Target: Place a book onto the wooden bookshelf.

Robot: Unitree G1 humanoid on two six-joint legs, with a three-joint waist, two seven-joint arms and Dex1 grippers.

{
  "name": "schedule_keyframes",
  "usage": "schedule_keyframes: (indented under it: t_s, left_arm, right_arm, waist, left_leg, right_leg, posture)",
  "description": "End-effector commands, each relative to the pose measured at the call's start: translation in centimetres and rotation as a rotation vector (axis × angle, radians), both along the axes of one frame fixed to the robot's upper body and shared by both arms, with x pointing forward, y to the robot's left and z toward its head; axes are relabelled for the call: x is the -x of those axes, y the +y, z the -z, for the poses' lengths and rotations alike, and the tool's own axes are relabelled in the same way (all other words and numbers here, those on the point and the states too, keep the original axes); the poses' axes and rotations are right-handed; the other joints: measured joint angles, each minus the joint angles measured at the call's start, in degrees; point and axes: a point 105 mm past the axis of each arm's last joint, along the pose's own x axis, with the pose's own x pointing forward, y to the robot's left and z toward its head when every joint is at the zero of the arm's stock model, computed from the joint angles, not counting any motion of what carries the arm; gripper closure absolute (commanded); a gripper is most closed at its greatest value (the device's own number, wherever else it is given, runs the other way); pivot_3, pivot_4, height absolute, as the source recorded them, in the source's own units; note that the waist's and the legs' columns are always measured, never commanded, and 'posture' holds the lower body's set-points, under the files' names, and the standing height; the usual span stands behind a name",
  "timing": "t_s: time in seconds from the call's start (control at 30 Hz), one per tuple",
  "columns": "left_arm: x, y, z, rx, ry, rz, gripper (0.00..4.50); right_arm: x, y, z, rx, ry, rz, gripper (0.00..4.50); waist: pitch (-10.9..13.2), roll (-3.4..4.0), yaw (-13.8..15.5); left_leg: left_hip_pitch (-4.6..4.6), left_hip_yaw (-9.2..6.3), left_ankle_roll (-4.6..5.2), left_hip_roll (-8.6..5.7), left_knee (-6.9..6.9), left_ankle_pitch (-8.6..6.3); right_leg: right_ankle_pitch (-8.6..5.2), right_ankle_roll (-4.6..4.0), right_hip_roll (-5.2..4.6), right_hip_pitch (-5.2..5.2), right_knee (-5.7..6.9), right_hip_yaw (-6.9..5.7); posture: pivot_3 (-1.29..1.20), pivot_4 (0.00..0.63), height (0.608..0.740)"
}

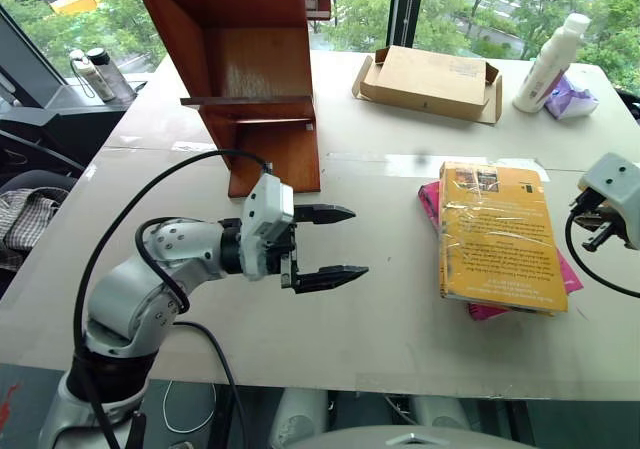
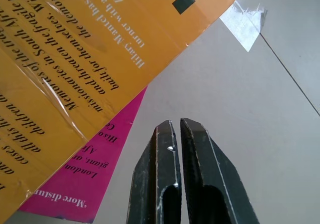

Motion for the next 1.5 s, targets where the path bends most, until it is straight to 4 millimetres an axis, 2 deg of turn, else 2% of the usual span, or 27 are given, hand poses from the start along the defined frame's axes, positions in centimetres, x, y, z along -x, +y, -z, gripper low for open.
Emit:
schedule_keyframes:
  t_s: [0.03, 0.2, 0.33, 0.57, 0.7, 0.77, 0.8, 0.9, 1.03, 1.13, 1.17, 1.3, 1.5]
  left_arm:
    - [0.2, -0.1, -0.3, -0.003, -0.037, 0.013, 0.00]
    - [0.2, 0.0, -0.3, -0.009, -0.048, 0.006, 0.00]
    - [0.3, 0.3, -0.2, -0.016, -0.047, -0.008, 0.00]
    - [0.2, 0.7, 0.0, -0.025, -0.039, -0.031, 0.00]
    - [-0.3, 0.7, 0.2, -0.004, -0.006, -0.073, 0.00]
    - [-0.7, 0.6, 0.2, 0.019, 0.047, -0.102, 0.00]
    - [-1.0, 0.6, 0.5, 0.013, 0.079, -0.116, 0.00]
    - [-2.2, 0.3, 1.1, -0.006, 0.199, -0.164, 0.00]
    - [-4.4, 0.1, 1.7, 0.009, 0.474, -0.205, 0.00]
    - [-6.0, -0.9, 2.2, 0.040, 0.689, -0.169, 0.00]
    - [-6.4, -1.3, 2.3, 0.050, 0.746, -0.156, 0.00]
    - [-7.9, -3.4, 2.6, 0.073, 0.921, -0.088, 0.00]
    - [-9.8, -5.3, 3.2, 0.083, 1.015, -0.079, 0.00]
  right_arm:
    - [-0.9, 1.1, 0.9, 0.004, 0.013, -0.057, 4.46]
    - [-1.6, 2.3, 2.3, 0.004, 0.040, -0.120, 4.46]
    - [-1.9, 3.2, 2.5, -0.018, 0.035, -0.159, 4.46]
    - [-1.9, 3.8, 2.4, -0.028, 0.019, -0.186, 4.46]
    - [-1.7, 3.2, 0.8, -0.057, -0.065, -0.173, 4.46]
    - [-1.0, 3.4, -0.4, -0.113, -0.111, -0.203, 4.46]
    - [0.1, 3.5, -1.2, -0.130, -0.125, -0.246, 4.46]
    - [3.2, 3.1, -2.9, -0.210, -0.136, -0.268, 3.67]
    - [7.1, 3.8, -4.2, -0.344, -0.178, -0.373, 1.76]
    - [9.2, 3.8, -5.1, -0.461, -0.265, -0.437, 0.33]
    - [9.7, 3.6, -5.3, -0.478, -0.288, -0.449, 0.06]
    - [11.8, 2.5, -4.8, -0.557, -0.281, -0.426, 0.06]
    - [14.1, 1.1, -3.9, -0.589, -0.313, -0.338, 0.06]
  waist:
    - [0.0, -0.01, 0.0]
    - [0.0, -0.06, 0.1]
    - [-0.1, -0.13, 0.0]
    - [-0.1, -0.18, -0.1]
    - [-0.1, -0.18, 0.0]
    - [-0.1, -0.16, 0.4]
    - [-0.1, -0.16, 0.5]
    - [-0.1, -0.18, 1.1]
    - [-0.1, -0.28, 1.1]
    - [-0.1, -0.30, 0.7]
    - [-0.1, -0.31, 0.6]
    - [-0.1, -0.34, 0.4]
    - [-0.1, -0.34, 0.2]
  left_leg:
    - [0.00, -0.01, 0.00, 0.01, 0.00, 0.00]
    - [0.00, 0.01, 0.00, 0.01, 0.02, 0.00]
    - [0.04, 0.03, 0.00, 0.01, 0.05, 0.00]
    - [0.14, 0.03, -0.01, 0.02, 0.10, 0.00]
    - [0.13, 0.03, -0.01, 0.02, 0.11, 0.01]
    - [0.06, 0.04, 0.00, -0.01, 0.11, 0.01]
    - [0.06, 0.04, 0.00, -0.01, 0.11, 0.01]
    - [-0.02, -0.13, 0.00, -0.04, 0.11, 0.00]
    - [0.03, -0.24, 0.00, -0.04, 0.16, 0.00]
    - [0.07, -0.30, 0.00, -0.06, 0.26, 0.01]
    - [0.09, -0.29, 0.00, -0.07, 0.28, 0.01]
    - [0.10, -0.29, 0.01, -0.15, 0.31, 0.01]
    - [0.11, -0.26, 0.00, -0.15, 0.24, 0.00]
  right_leg:
    - [0.00, 0.00, 0.02, 0.00, 0.00, 0.00]
    - [0.04, 0.05, 0.03, -0.02, 0.08, 0.01]
    - [0.03, 0.03, 0.02, -0.01, 0.15, 0.02]
    - [-0.01, -0.03, 0.01, -0.01, 0.41, 0.03]
    - [-0.07, -0.13, 0.00, -0.02, 0.45, 0.04]
    - [0.03, 0.06, -0.02, -0.09, 0.48, 0.06]
    - [0.03, 0.07, -0.02, -0.09, 0.49, 0.06]
    - [0.00, 0.15, -0.04, -0.04, 0.45, -0.03]
    - [-0.11, 0.35, 0.01, 0.07, 0.47, -0.21]
    - [-0.12, 0.40, 0.04, 0.14, 0.51, -0.25]
    - [-0.12, 0.40, 0.03, 0.15, 0.54, -0.23]
    - [-0.12, 0.39, 0.04, 0.16, 0.59, -0.22]
    - [-0.06, 0.26, 0.06, 0.11, 0.59, -0.13]
  posture:
    - [0.00, 0.150, 0.733]
    - [0.00, 0.150, 0.733]
    - [0.00, 0.150, 0.733]
    - [0.00, 0.150, 0.733]
    - [0.00, 0.150, 0.733]
    - [0.00, 0.150, 0.733]
    - [0.00, 0.150, 0.733]
    - [0.00, 0.150, 0.733]
    - [0.00, 0.150, 0.733]
    - [0.00, 0.150, 0.733]
    - [0.00, 0.150, 0.733]
    - [0.00, 0.150, 0.733]
    - [0.00, 0.150, 0.733]
